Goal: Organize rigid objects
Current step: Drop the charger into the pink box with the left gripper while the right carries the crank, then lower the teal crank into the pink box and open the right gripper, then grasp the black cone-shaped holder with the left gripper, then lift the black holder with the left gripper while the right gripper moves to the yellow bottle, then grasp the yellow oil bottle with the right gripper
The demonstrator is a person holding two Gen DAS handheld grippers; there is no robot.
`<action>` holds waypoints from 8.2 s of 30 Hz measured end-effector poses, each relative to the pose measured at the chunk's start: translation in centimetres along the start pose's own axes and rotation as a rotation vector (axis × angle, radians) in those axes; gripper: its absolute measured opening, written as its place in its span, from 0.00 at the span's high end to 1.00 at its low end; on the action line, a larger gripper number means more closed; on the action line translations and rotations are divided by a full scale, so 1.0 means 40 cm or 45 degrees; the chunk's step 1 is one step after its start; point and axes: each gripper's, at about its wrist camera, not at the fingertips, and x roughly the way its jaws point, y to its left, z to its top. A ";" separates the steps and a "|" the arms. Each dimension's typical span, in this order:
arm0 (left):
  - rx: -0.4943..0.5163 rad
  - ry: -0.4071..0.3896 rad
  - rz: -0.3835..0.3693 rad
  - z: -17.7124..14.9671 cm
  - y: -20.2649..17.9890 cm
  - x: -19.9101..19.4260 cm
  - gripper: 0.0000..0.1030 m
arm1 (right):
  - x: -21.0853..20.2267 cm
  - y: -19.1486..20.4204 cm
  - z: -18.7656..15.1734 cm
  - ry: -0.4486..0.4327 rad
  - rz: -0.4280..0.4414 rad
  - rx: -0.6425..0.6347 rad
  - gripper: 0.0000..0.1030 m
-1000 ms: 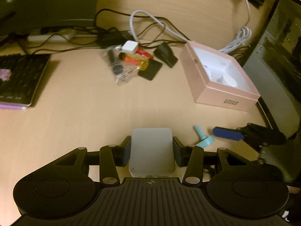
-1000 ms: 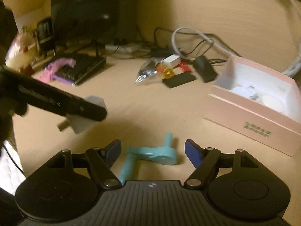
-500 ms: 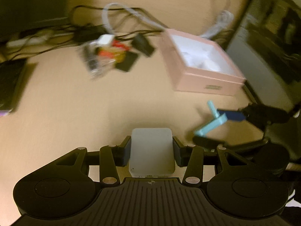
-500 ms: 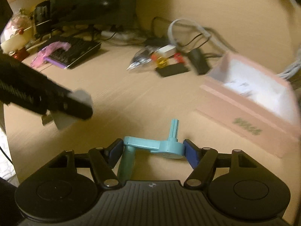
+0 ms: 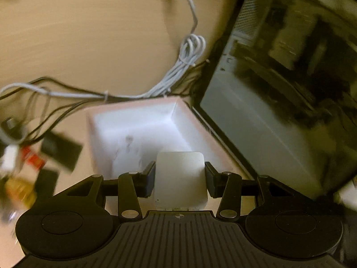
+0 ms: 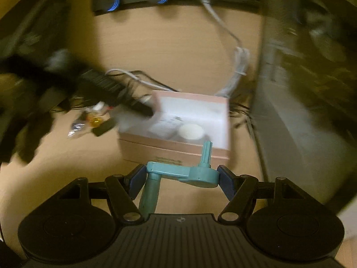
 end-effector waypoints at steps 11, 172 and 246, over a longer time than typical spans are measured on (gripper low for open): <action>-0.147 -0.054 0.006 0.084 0.030 0.188 0.53 | 0.016 -0.007 -0.022 0.087 -0.103 -0.007 0.32; -0.315 -0.132 0.375 -0.356 0.244 -0.190 0.48 | 0.175 0.109 -0.067 0.193 0.129 -0.137 0.13; -0.994 -0.302 0.648 -0.726 0.428 -0.645 0.49 | 0.279 0.717 -0.043 0.195 0.570 -0.392 0.27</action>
